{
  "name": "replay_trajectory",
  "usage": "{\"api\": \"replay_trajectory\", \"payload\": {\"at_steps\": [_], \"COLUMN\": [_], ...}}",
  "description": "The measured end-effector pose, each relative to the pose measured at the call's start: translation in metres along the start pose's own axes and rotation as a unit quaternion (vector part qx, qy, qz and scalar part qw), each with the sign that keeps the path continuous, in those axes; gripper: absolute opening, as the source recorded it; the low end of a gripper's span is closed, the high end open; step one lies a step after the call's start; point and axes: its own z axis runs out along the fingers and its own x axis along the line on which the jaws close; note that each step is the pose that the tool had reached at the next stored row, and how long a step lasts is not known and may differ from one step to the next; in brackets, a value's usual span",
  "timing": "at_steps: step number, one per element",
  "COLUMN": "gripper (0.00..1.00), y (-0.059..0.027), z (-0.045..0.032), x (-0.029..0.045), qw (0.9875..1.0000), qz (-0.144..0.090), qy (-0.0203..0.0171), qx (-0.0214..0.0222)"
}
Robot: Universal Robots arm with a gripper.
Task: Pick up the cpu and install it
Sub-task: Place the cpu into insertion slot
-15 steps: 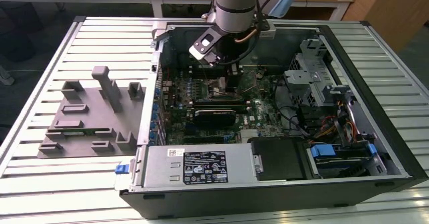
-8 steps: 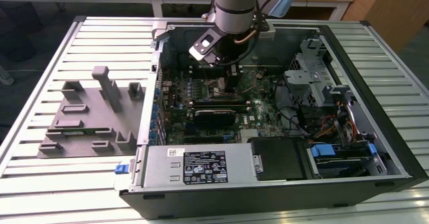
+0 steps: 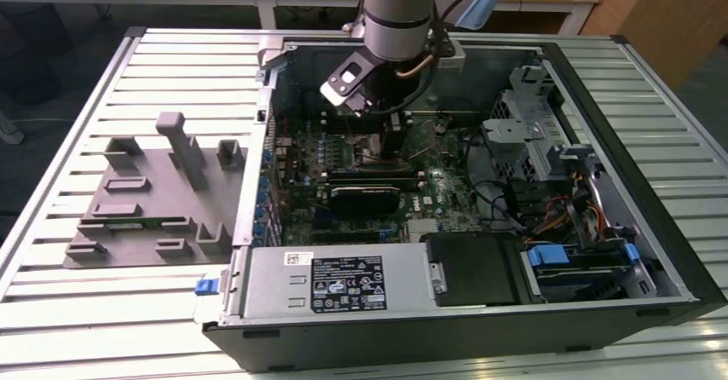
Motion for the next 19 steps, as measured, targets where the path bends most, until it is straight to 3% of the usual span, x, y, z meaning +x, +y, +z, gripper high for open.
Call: {"api": "replay_trajectory", "payload": {"at_steps": [19], "gripper": [0.55], "y": [-0.005], "z": [0.0099], "x": [0.0019], "qw": [1.0], "qz": [0.0], "qy": [0.0], "qx": [0.001]}}
